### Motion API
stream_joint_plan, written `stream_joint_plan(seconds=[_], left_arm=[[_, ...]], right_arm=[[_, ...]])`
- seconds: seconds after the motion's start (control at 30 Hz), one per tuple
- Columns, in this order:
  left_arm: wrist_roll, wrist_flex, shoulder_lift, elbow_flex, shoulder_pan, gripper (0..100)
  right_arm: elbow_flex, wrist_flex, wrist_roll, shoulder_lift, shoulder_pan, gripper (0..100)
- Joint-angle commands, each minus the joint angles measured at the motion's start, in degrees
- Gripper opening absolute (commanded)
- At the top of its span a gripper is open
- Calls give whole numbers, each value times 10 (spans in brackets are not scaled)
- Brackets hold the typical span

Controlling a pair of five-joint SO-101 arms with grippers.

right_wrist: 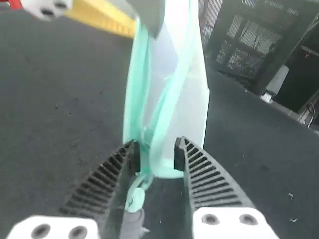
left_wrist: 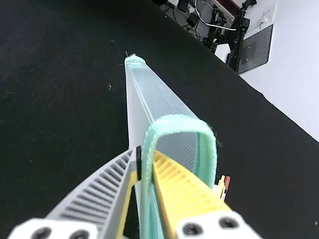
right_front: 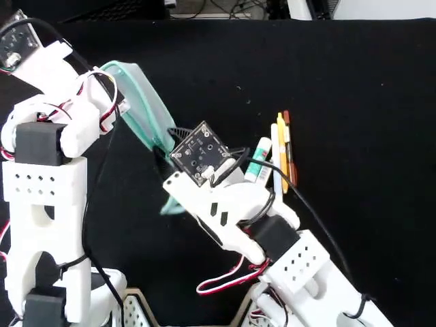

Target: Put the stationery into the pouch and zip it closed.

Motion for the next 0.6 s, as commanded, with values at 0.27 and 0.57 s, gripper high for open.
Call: stream_joint_plan(seconds=[0.27, 0.57], left_arm=[[-4, -21, -4, -22, 6, 32], [-13, -25, -4, -42, 34, 32]], right_arm=[[-16, 34, 4, -1, -38, 279], [-17, 31, 5, 3, -39, 283]])
